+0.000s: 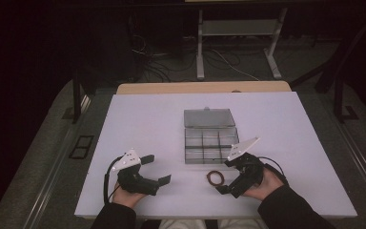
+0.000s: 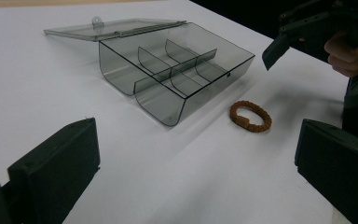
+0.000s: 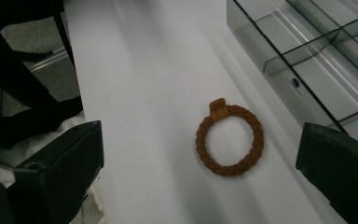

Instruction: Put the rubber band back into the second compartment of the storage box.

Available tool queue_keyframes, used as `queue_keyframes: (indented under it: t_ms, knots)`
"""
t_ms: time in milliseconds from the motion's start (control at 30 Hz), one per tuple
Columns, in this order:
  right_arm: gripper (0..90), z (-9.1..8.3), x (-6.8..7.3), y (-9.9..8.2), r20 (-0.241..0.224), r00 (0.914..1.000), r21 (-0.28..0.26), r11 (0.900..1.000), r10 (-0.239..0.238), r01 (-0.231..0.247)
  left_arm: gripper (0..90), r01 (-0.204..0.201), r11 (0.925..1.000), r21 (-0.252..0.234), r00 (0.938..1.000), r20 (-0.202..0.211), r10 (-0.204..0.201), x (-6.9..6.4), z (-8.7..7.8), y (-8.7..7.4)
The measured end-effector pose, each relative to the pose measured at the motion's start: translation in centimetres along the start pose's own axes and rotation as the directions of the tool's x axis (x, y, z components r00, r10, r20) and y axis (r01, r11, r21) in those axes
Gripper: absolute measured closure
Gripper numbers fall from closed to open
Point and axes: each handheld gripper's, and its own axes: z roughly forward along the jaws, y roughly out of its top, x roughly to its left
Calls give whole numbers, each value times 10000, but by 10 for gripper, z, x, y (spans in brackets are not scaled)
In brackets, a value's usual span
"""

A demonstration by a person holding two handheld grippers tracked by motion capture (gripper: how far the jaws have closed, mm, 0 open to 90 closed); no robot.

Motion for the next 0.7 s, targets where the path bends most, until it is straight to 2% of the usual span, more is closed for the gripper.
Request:
queue_keyframes:
  t_ms: [267, 700]
  knots:
    - [1, 9, 1, 3, -29, 9991, 335, 9985, -431, 432, 0, -3, 10000, -5, 10000, -5, 3, 0, 0, 0]
    - [2, 26, 2, 6, -298, 9968, 739, 9944, -736, 756, 0, -44, 10000, 35, 10000, 24, 44, 0, 1, 0]
